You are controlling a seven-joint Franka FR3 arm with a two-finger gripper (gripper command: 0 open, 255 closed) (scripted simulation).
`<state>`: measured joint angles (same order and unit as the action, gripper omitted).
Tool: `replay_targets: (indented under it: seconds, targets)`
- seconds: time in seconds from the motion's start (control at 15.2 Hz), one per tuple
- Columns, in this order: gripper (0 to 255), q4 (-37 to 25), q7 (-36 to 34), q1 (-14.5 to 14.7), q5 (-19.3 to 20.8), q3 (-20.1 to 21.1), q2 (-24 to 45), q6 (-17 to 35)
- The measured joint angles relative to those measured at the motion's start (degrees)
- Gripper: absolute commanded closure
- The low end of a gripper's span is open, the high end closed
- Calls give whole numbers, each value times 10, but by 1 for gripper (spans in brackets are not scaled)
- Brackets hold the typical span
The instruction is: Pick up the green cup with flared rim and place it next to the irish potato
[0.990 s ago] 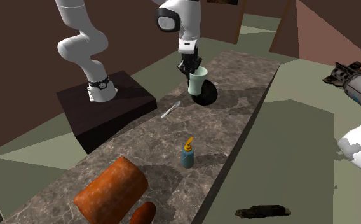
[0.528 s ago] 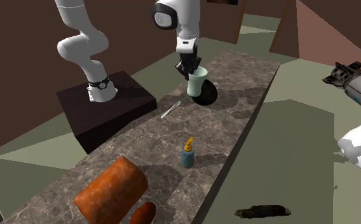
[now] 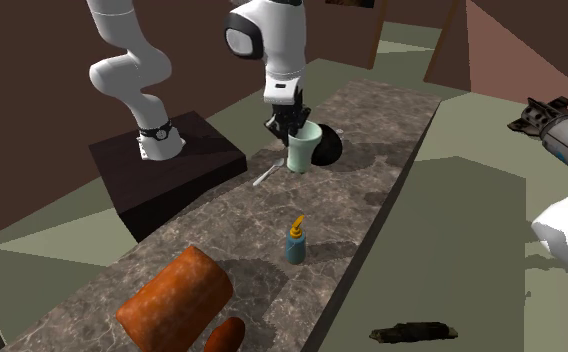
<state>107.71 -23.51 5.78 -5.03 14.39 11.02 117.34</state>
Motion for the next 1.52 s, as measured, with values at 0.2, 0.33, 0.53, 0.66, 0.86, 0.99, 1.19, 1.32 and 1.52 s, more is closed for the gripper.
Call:
replay_targets:
  seconds: [0.2,0.33,0.53,0.66,0.86,0.99,1.19,1.32,1.52]
  targets:
    - [255,-22,35,-21,1,-15,13,-14]
    - [255,-40,56,-34,3,-24,26,-21]
    - [255,-93,83,-51,9,-37,62,-42]
    - [255,-126,104,-64,11,-46,82,-56]
    - [255,-182,131,-81,15,-57,119,-78]
    - [255,-230,148,-93,17,-63,147,-102]
    - [255,-307,171,-107,21,-72,198,-130]
    - [255,-365,187,-118,23,-78,236,-150]
    - [255,-368,194,-122,24,-80,249,-141]
